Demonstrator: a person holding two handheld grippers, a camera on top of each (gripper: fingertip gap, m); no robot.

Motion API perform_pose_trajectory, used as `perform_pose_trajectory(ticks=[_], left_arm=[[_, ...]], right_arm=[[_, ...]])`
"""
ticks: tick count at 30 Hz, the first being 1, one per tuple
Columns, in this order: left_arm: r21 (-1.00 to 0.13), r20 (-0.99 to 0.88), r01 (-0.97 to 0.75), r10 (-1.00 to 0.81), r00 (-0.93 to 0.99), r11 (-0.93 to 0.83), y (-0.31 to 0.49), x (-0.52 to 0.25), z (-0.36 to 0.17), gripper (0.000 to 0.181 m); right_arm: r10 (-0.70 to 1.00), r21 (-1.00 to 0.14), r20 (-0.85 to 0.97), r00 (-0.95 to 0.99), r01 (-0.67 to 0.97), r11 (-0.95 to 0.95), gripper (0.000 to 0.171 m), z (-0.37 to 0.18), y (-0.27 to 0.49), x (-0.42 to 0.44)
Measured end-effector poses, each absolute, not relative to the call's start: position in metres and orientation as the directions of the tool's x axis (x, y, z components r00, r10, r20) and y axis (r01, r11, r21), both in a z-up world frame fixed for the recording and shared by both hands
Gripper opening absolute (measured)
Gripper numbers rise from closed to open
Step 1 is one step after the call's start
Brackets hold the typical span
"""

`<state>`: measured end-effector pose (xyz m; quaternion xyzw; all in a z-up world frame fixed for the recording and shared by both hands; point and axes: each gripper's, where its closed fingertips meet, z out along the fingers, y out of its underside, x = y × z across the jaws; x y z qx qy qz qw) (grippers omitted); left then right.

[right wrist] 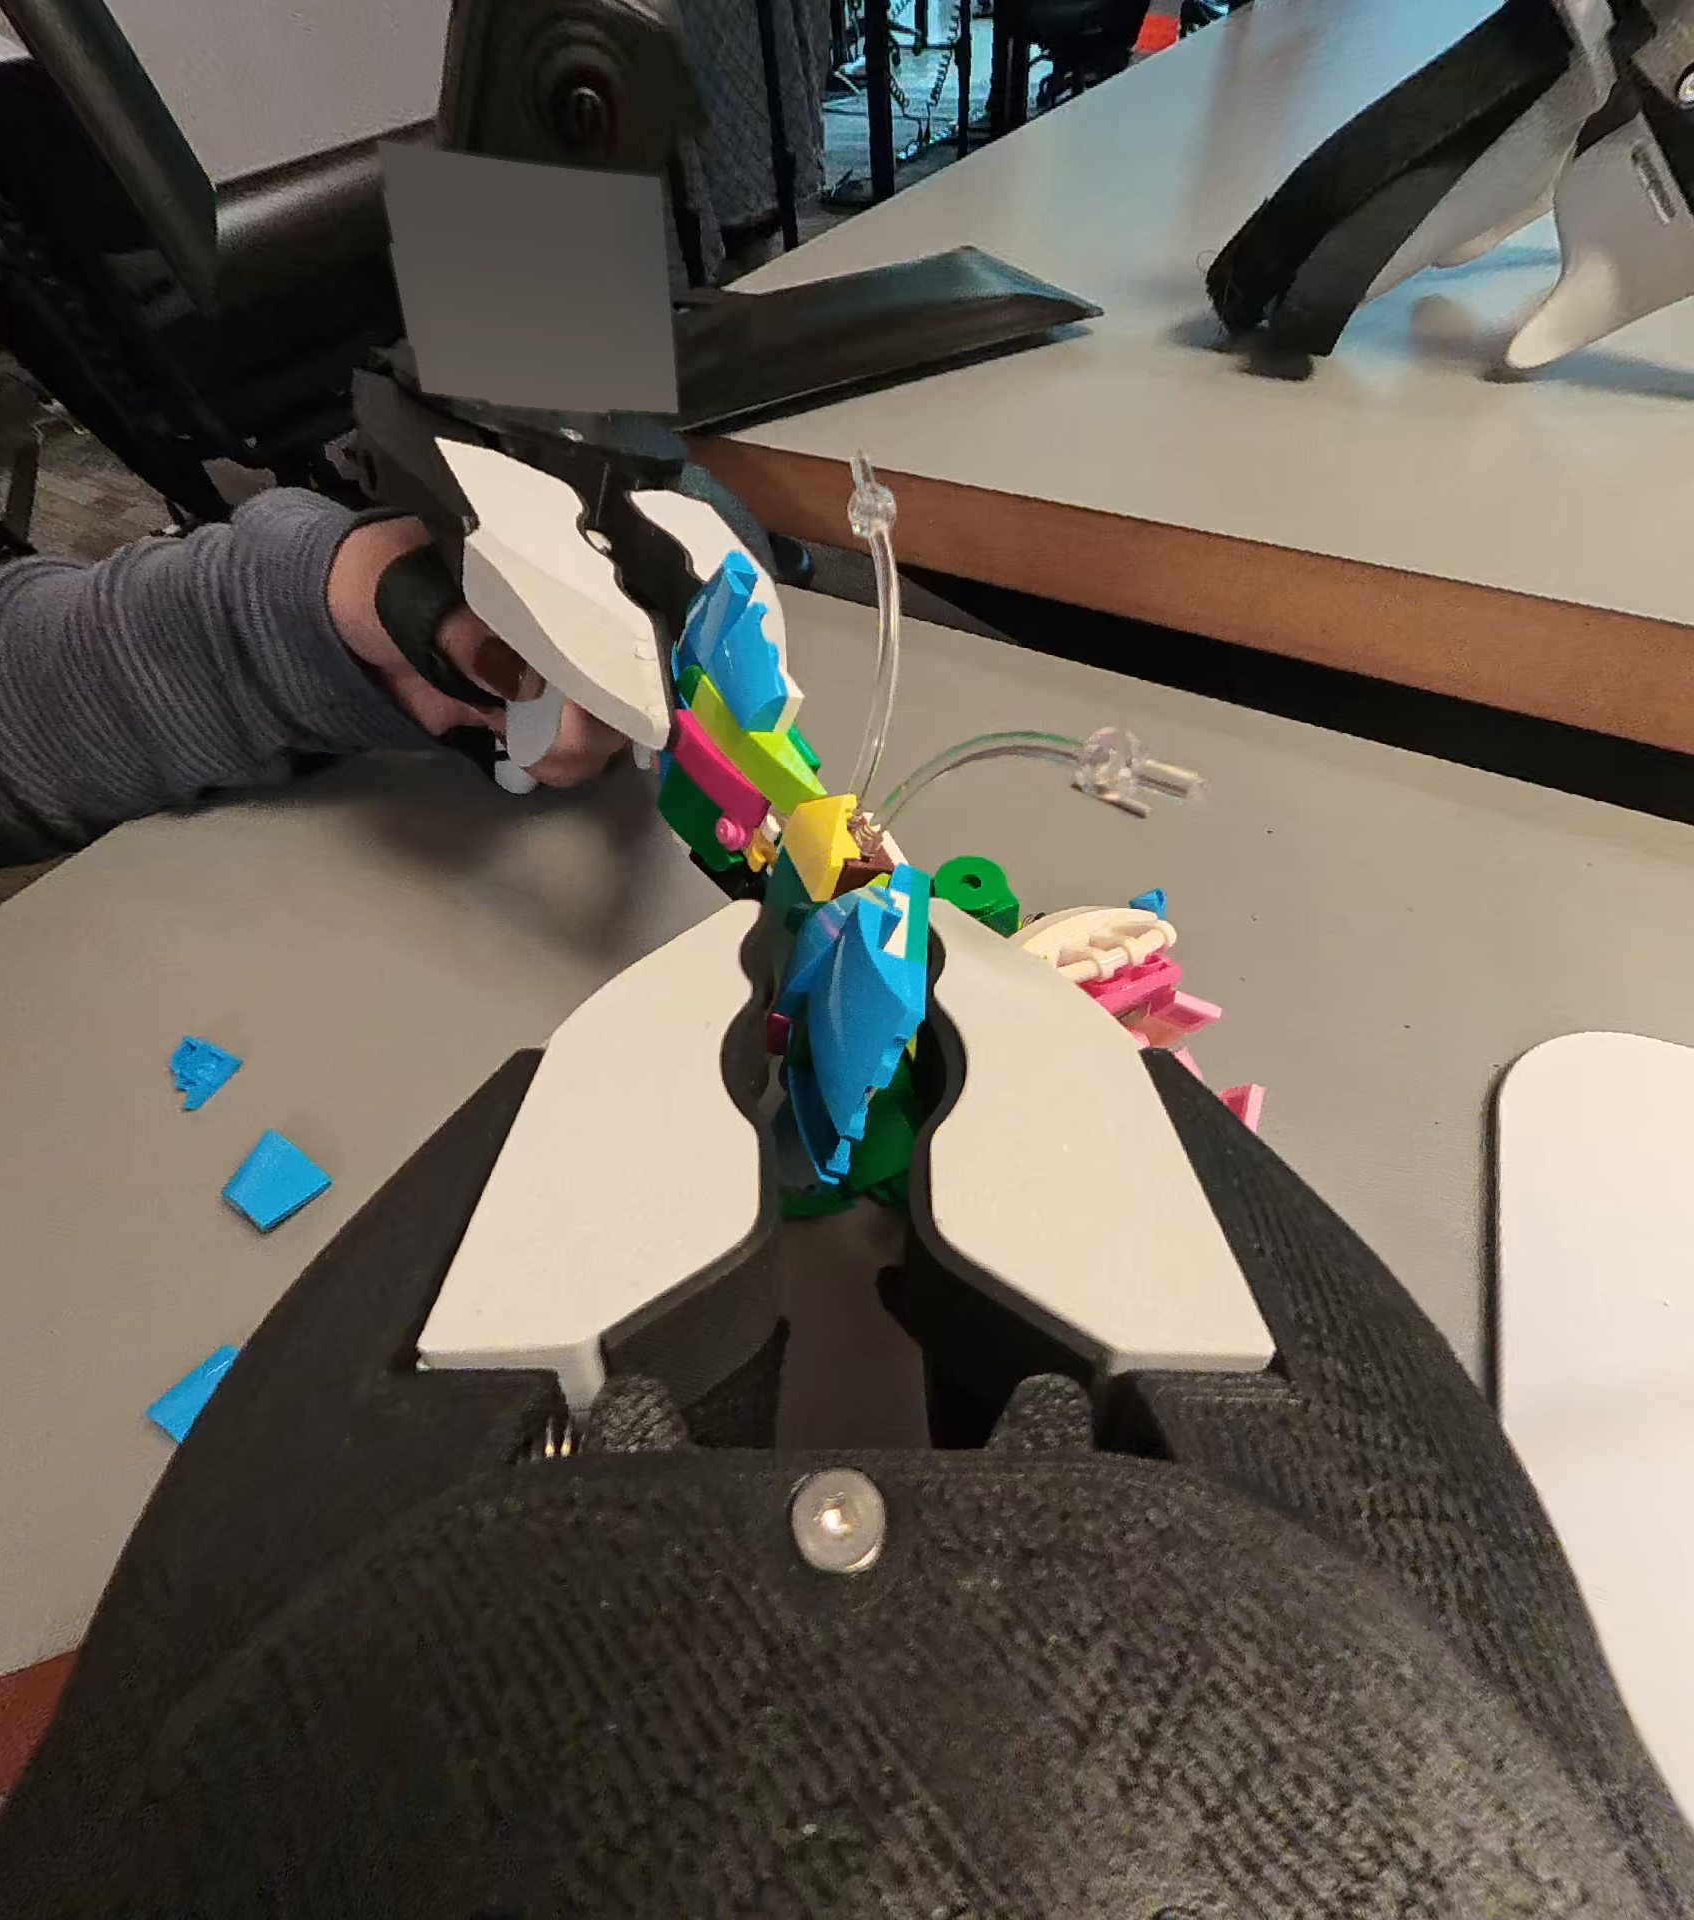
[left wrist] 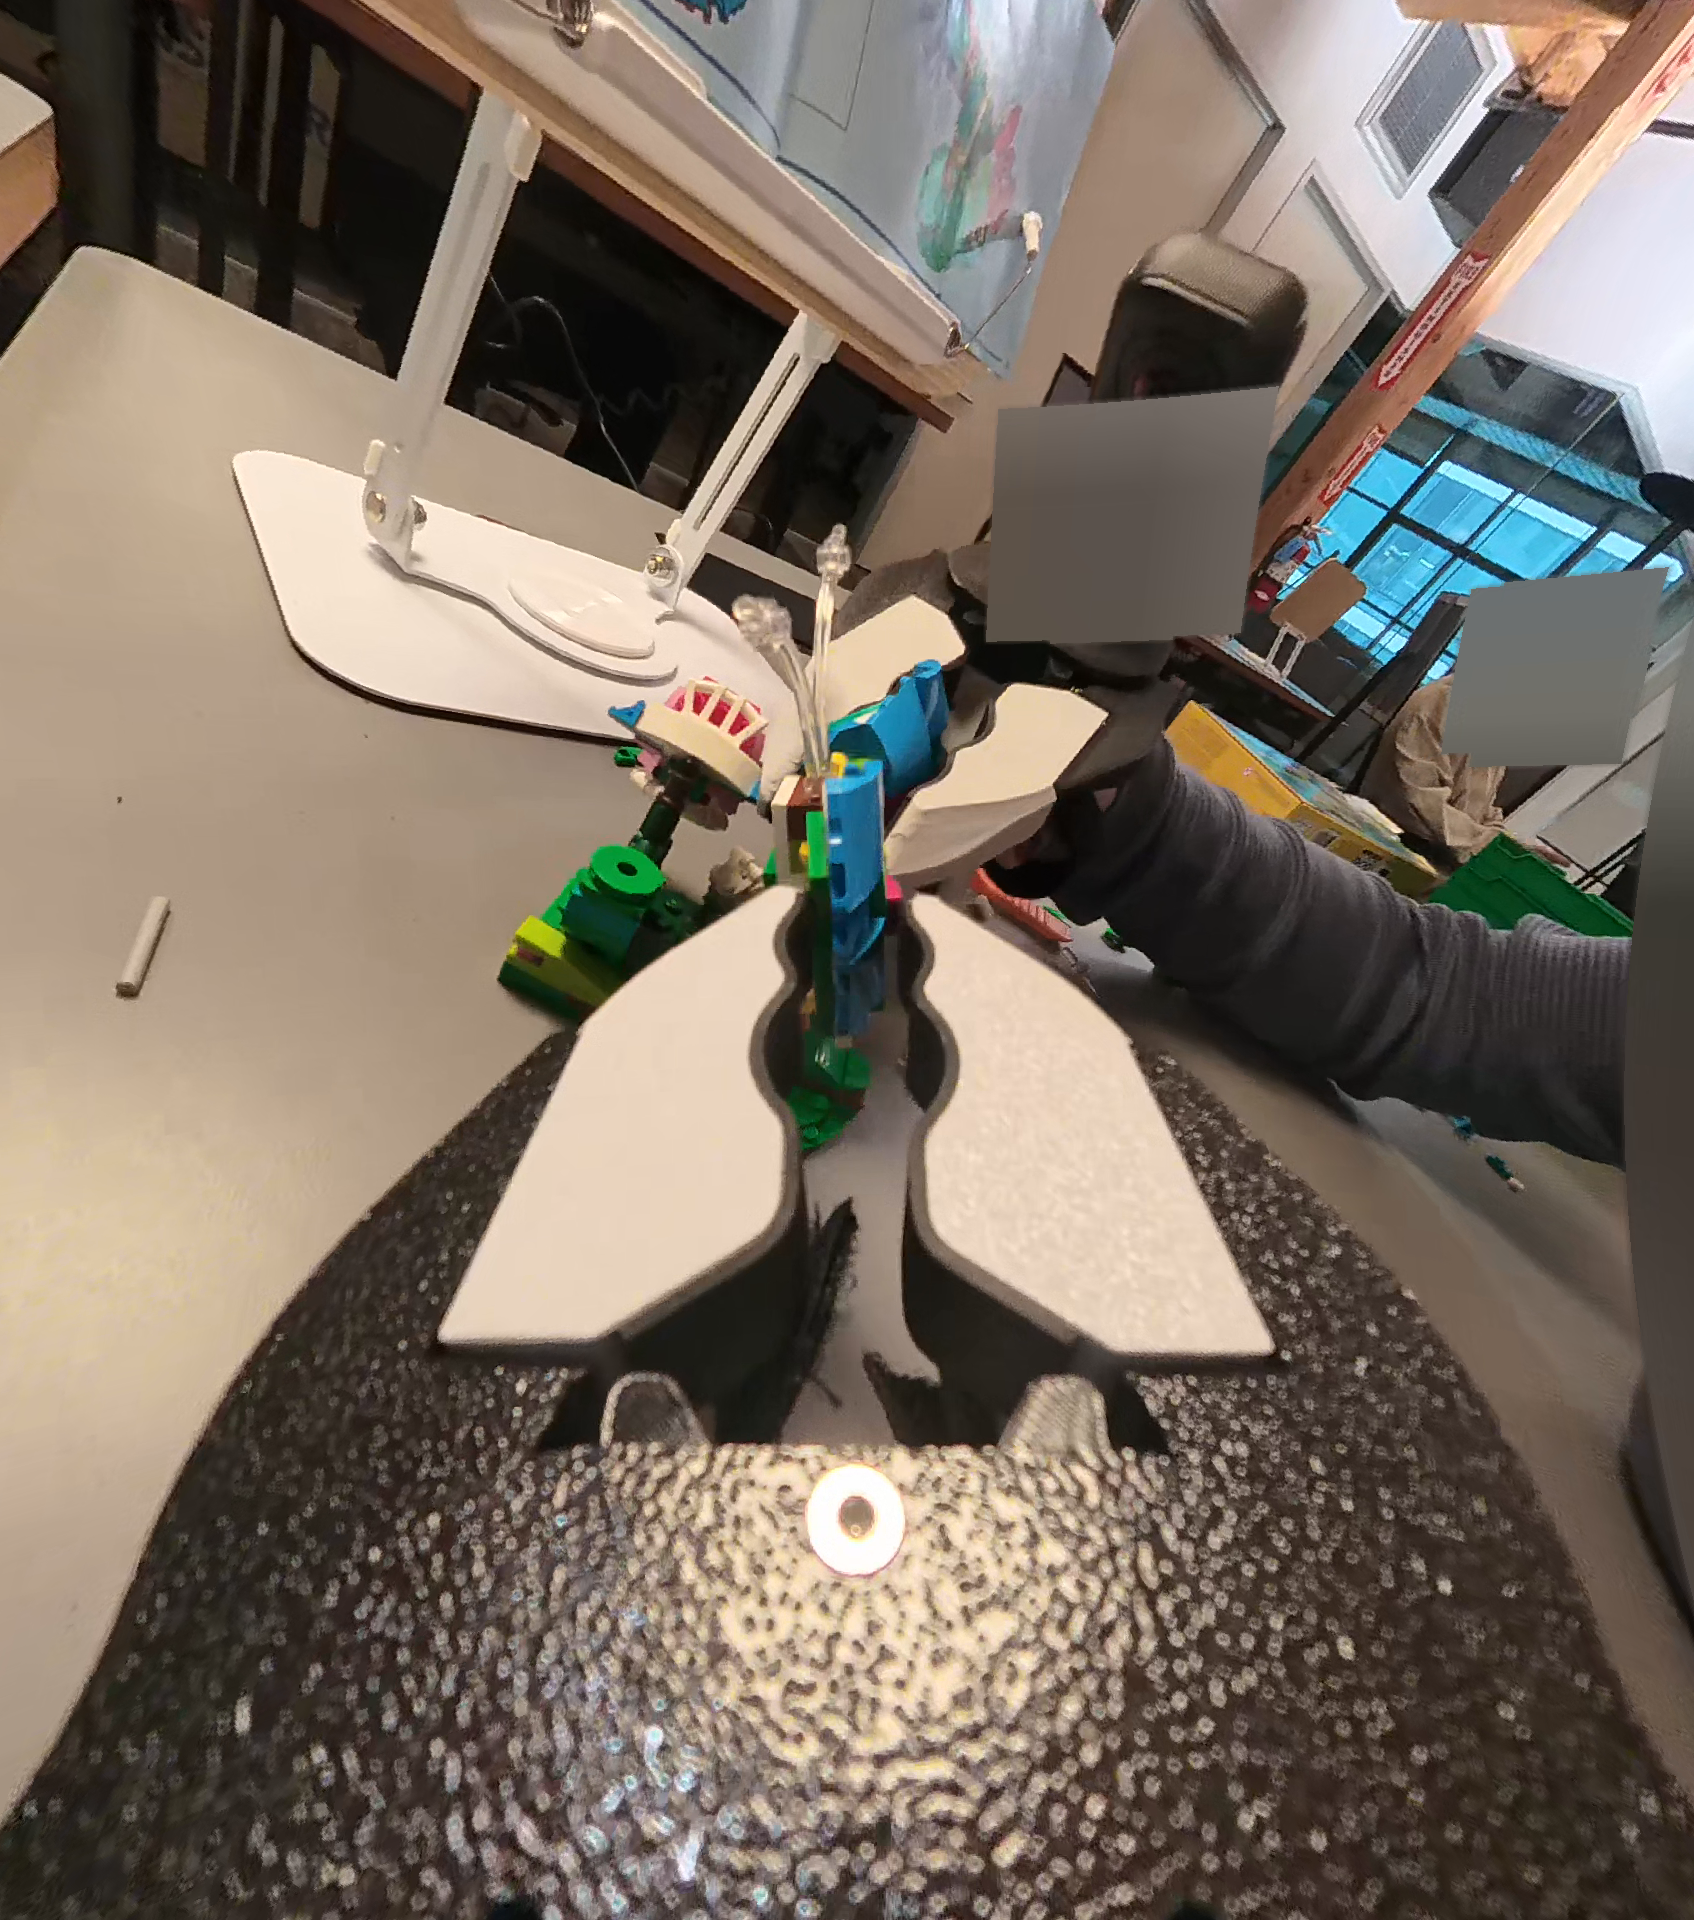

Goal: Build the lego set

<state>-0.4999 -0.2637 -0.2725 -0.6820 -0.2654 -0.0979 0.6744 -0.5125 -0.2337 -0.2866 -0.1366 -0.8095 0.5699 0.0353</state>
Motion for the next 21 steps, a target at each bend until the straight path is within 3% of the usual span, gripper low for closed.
perform_pose_trajectory(ticks=[21], left_arm=[[-0.873,0.482,0.48,0.317,0.817,0.092,-0.2701,-0.5028,-0.2727,0.015]], right_arm=[[0.277,-0.941,-0.154,-0.949,0.226,0.253,0.02,-0.2862,-0.2368,-0.5127]])
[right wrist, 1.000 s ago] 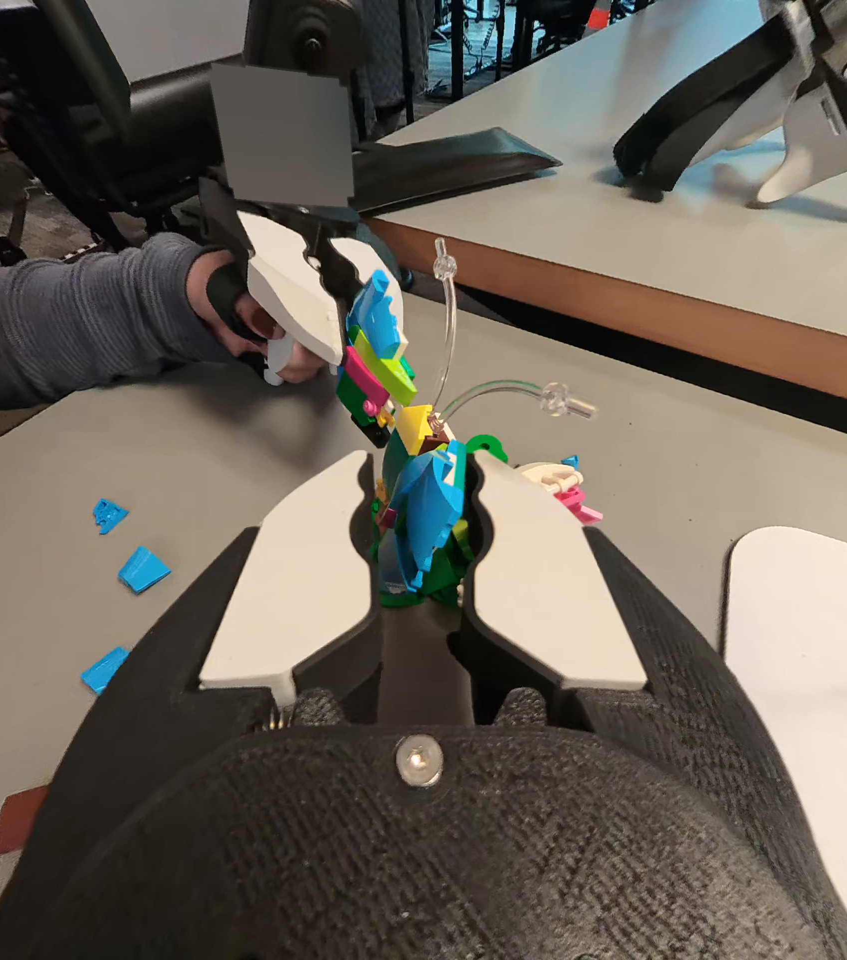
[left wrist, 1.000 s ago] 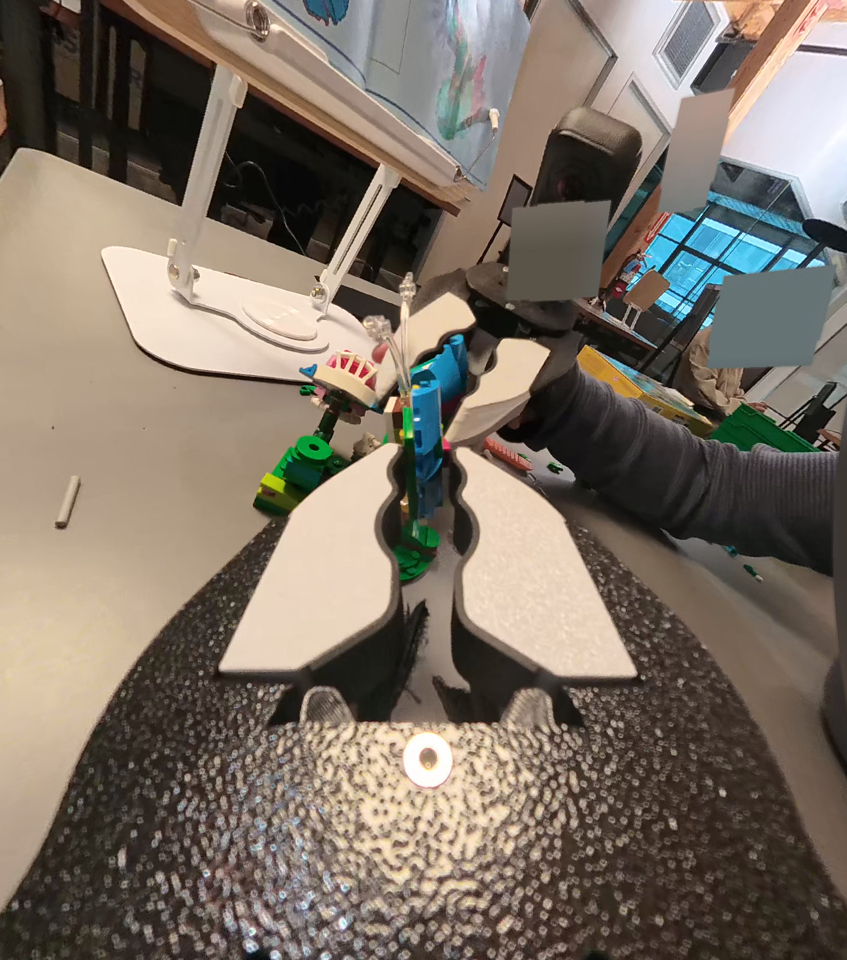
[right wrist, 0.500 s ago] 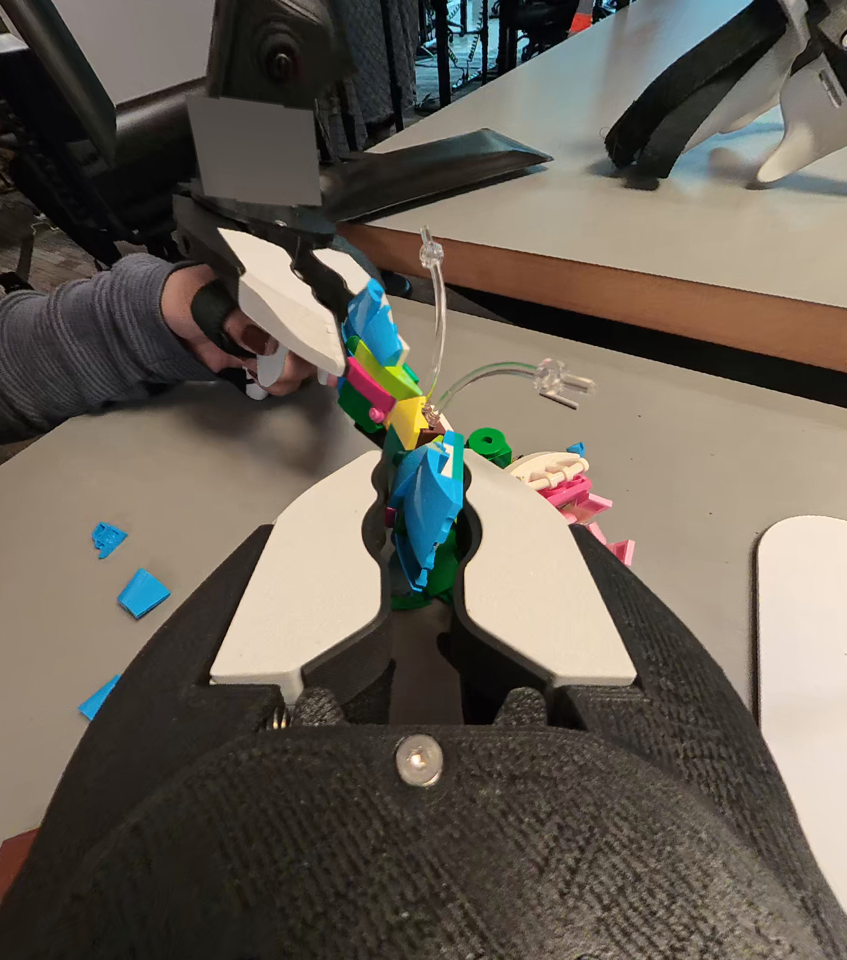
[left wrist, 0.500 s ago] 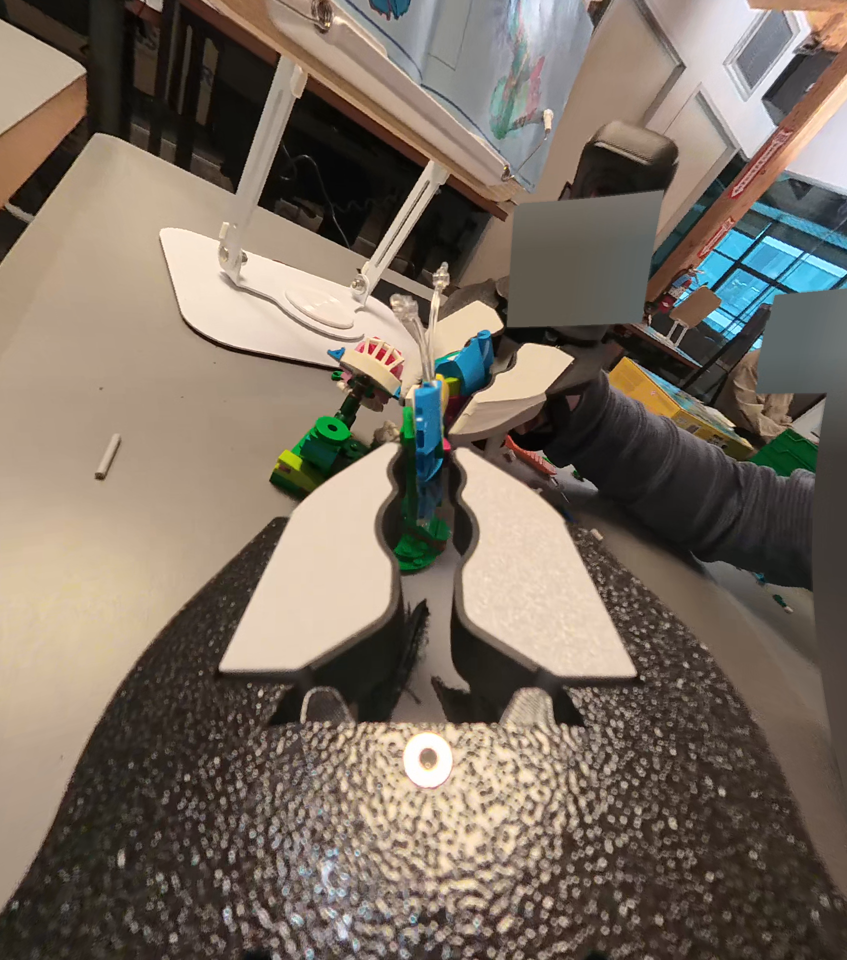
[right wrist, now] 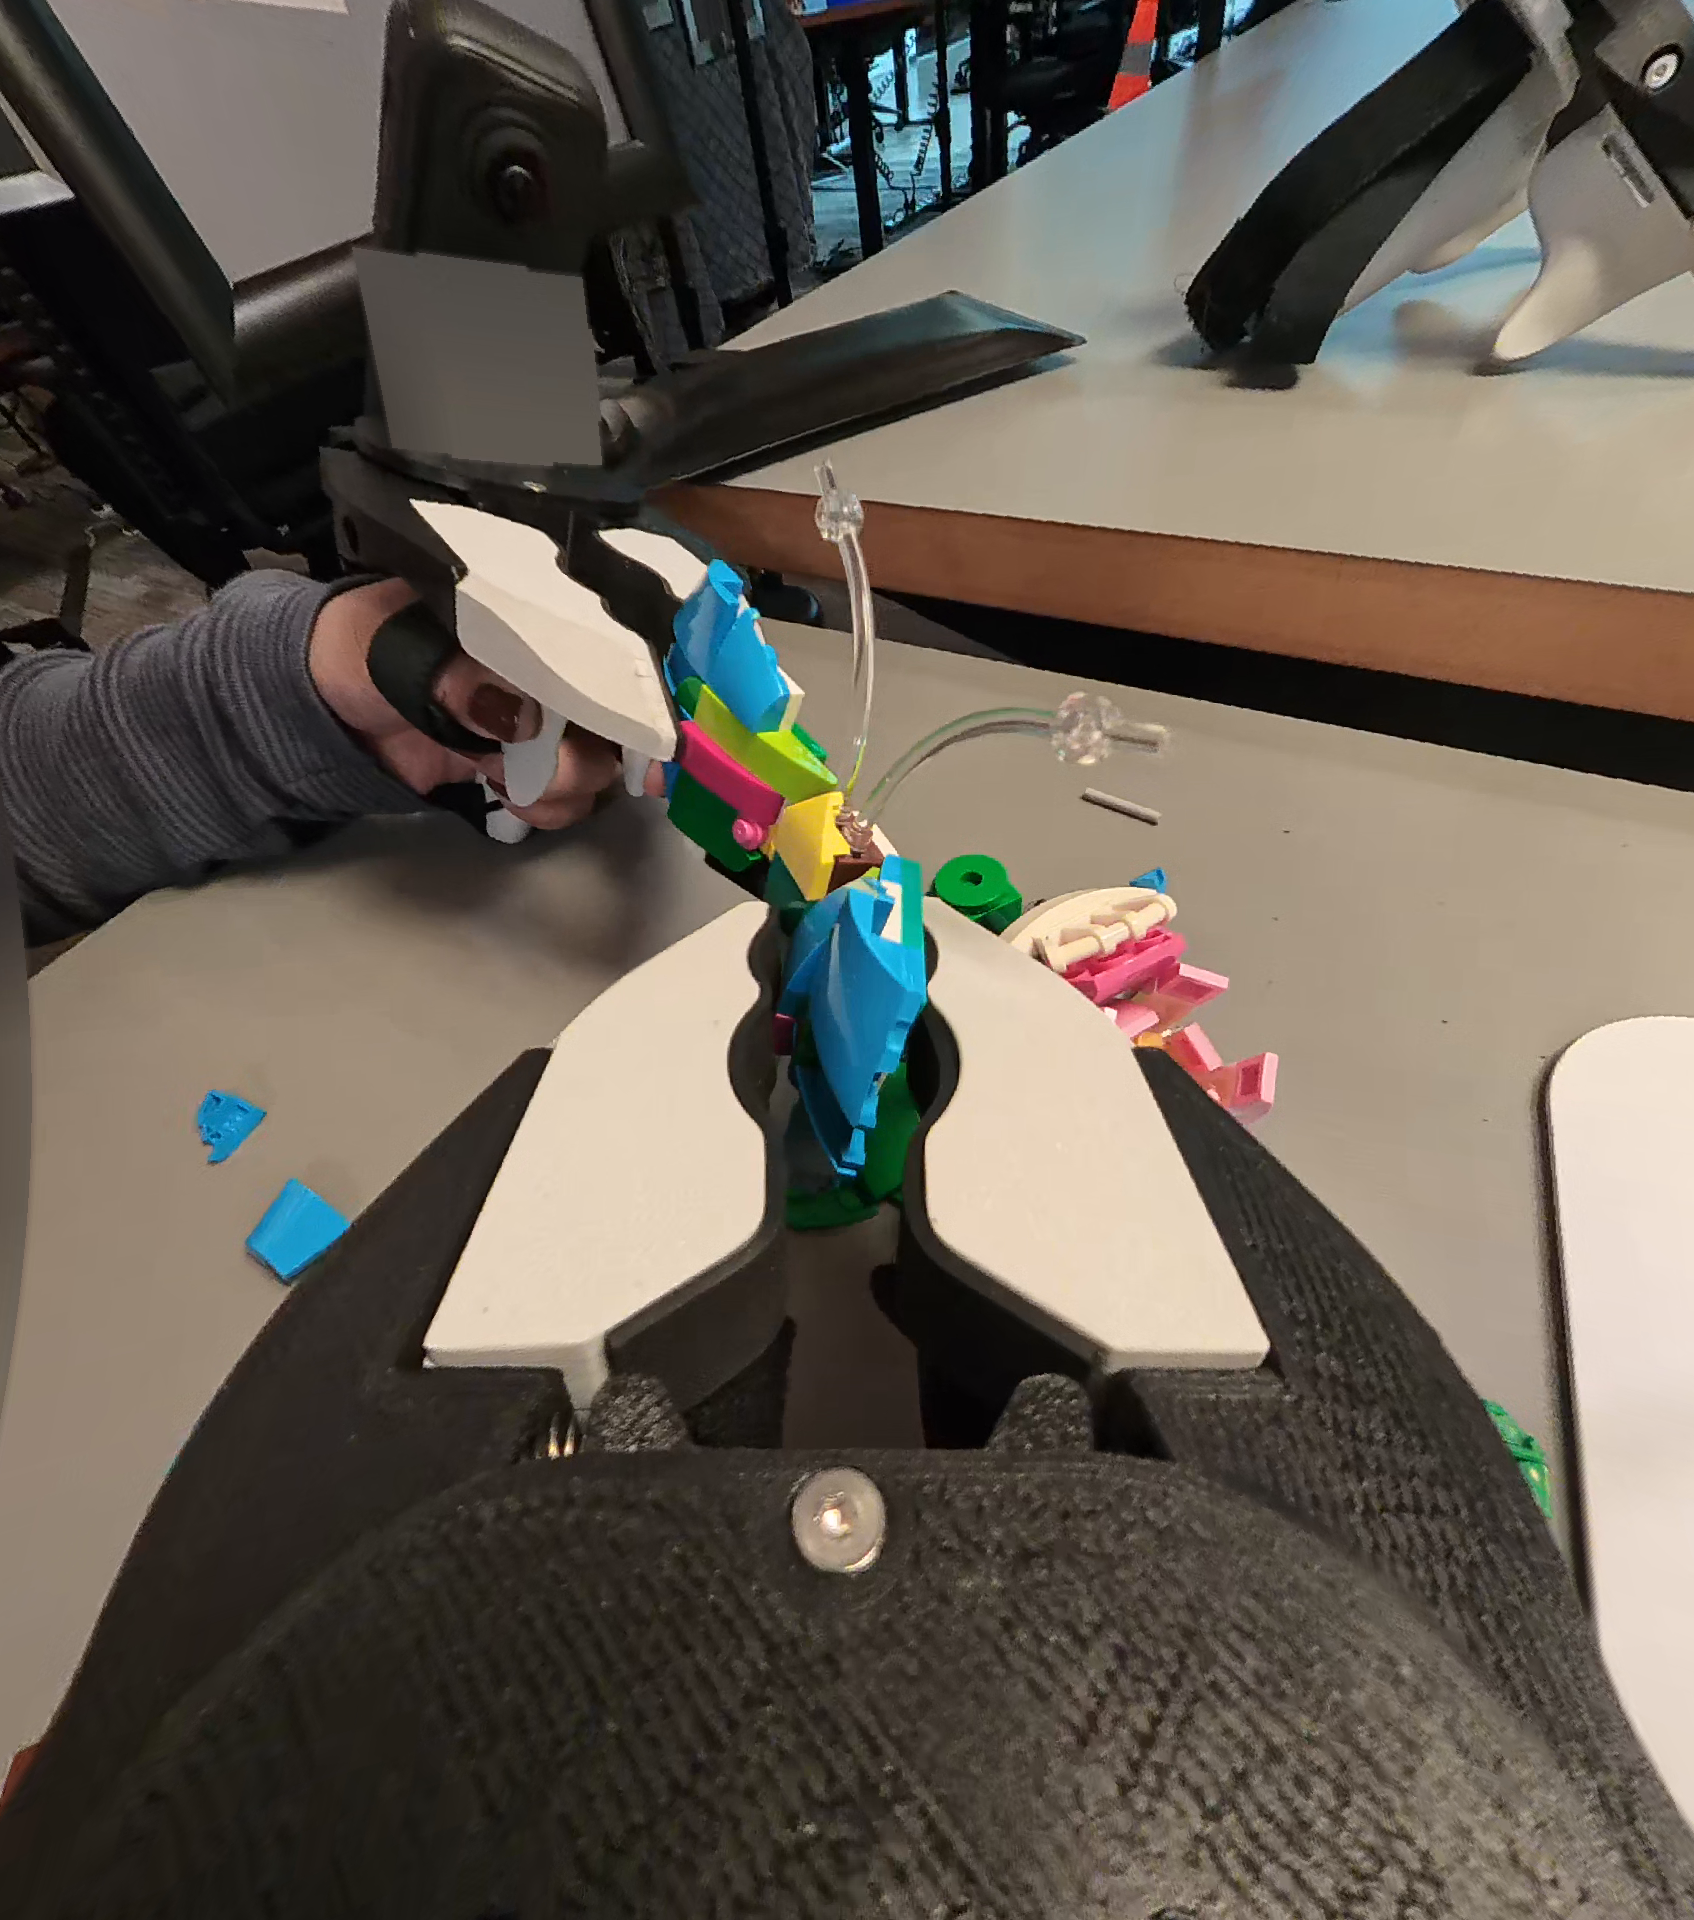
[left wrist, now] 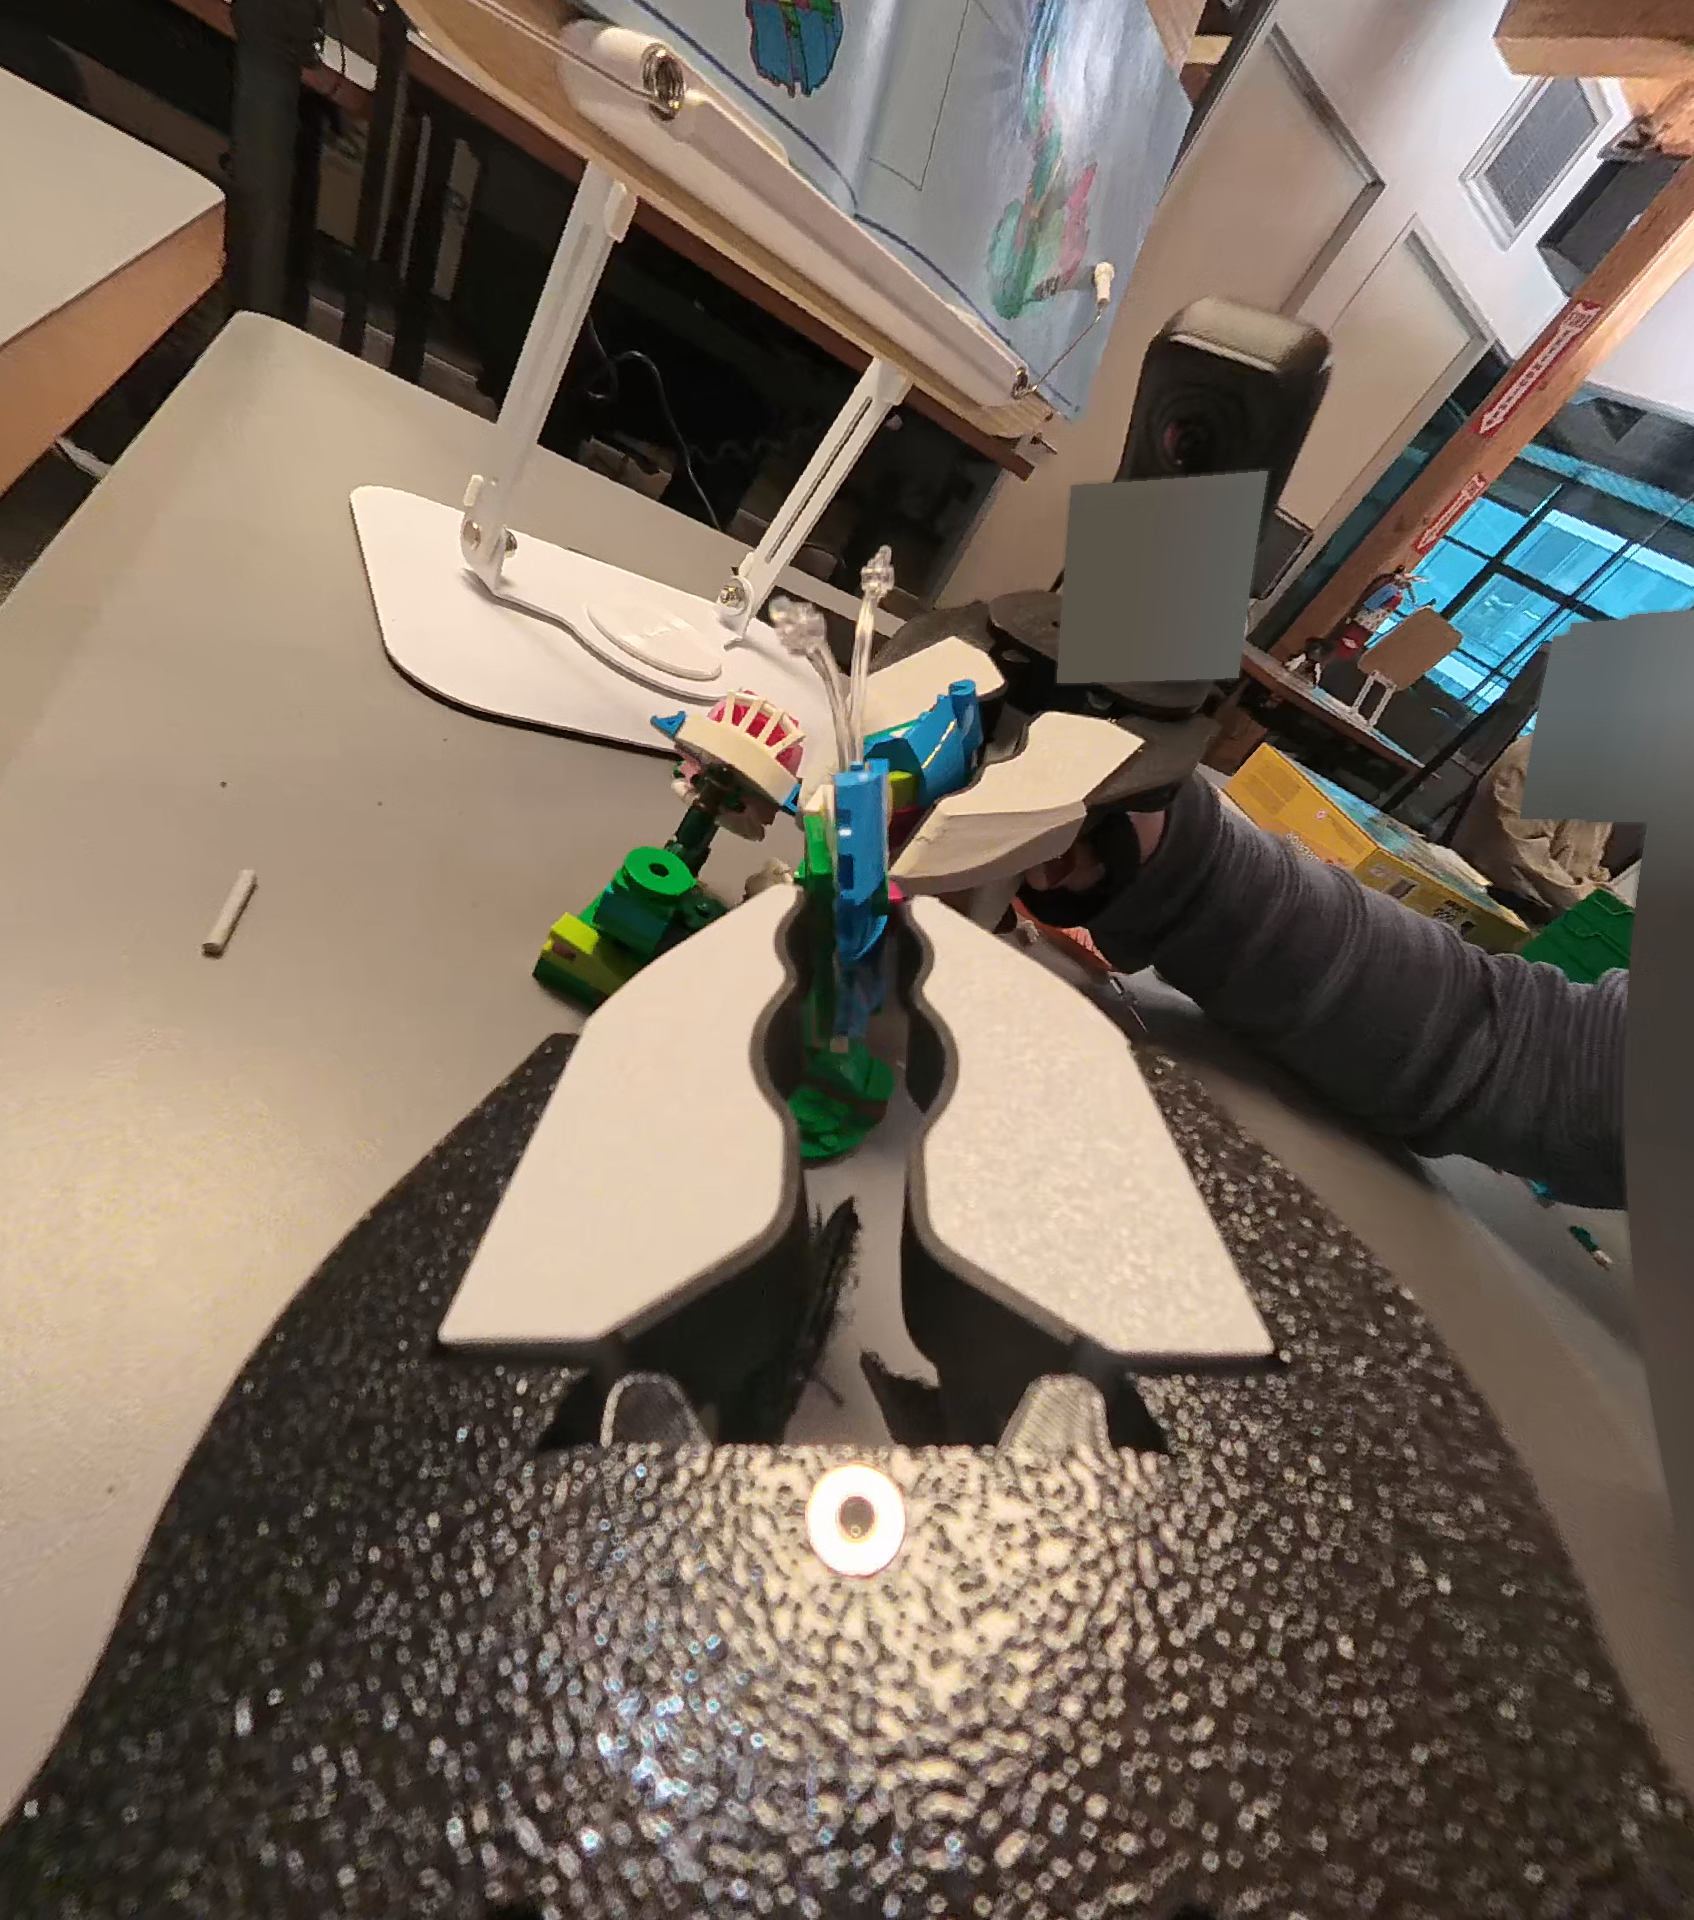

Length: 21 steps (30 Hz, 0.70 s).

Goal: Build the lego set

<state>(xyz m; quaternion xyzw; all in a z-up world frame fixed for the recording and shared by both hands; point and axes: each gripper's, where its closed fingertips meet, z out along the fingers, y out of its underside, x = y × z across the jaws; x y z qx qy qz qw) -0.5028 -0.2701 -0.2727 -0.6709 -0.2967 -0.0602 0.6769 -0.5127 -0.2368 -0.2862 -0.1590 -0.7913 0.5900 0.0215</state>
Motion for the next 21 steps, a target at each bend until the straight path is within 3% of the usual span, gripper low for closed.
perform_pose_trajectory(ticks=[21], left_arm=[[-0.817,0.575,0.548,0.342,0.743,0.181,-0.2684,-0.4989,-0.2751,0.014]], right_arm=[[0.308,-0.944,-0.139,-0.941,0.22,0.246,0.02,-0.2865,-0.2379,-0.5139]])
